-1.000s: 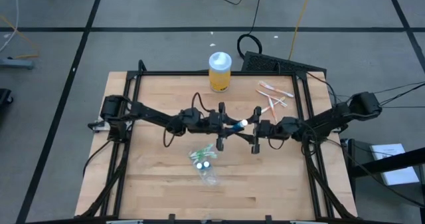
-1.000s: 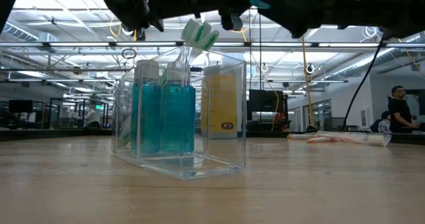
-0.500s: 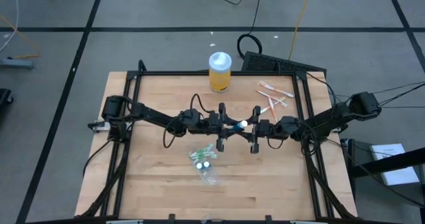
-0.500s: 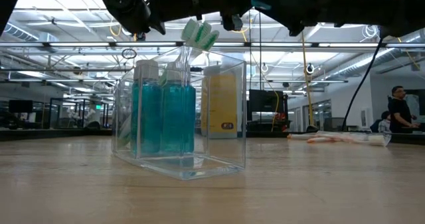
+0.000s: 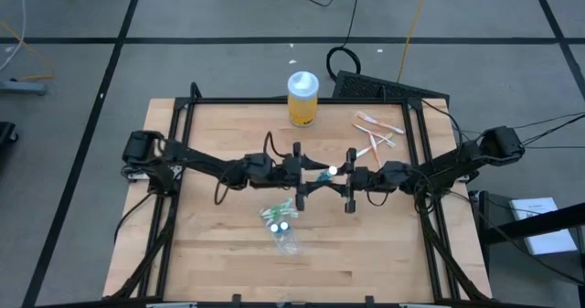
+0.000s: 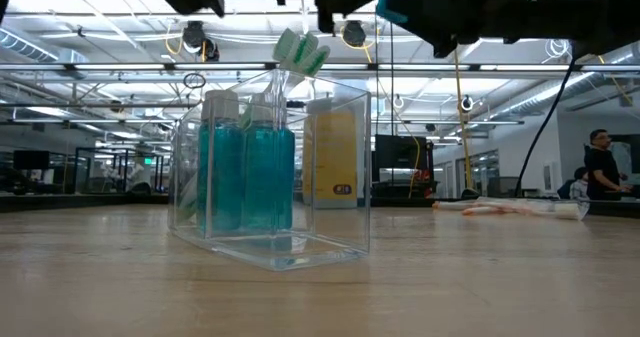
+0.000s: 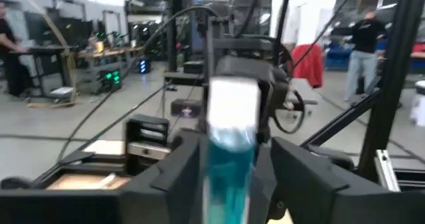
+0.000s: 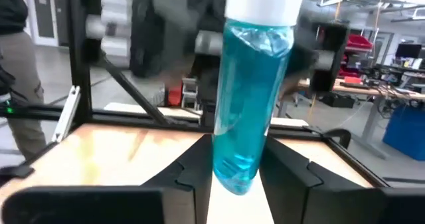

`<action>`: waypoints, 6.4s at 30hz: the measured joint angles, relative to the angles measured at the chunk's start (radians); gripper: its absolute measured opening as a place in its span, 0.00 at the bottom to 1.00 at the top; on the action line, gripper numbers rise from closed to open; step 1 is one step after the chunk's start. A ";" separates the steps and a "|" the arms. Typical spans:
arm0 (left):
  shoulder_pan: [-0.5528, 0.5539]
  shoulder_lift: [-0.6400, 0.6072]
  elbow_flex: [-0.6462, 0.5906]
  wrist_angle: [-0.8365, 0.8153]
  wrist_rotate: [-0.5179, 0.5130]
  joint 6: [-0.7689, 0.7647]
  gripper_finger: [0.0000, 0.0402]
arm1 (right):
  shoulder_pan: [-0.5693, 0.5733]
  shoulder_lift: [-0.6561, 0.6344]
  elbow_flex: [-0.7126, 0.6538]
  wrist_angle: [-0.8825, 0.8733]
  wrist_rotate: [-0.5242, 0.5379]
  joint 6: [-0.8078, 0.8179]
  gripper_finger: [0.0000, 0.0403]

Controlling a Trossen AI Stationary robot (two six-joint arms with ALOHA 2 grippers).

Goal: Pick & Place toothbrushing station
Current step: Put the blue mouthwash into the transparent organizer

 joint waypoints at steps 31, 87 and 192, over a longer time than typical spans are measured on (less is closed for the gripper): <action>0.024 -0.053 0.470 -1.071 0.056 -0.067 0.64 | 0.000 0.000 -0.002 -0.166 0.005 0.102 0.21; 0.053 0.006 0.469 -1.007 0.150 -0.063 0.36 | 0.000 -0.001 -0.002 -0.172 0.006 0.105 0.21; -0.491 -0.092 -0.288 -0.510 -0.589 -0.567 0.24 | 0.011 -0.132 -0.003 -0.277 -0.021 0.184 0.63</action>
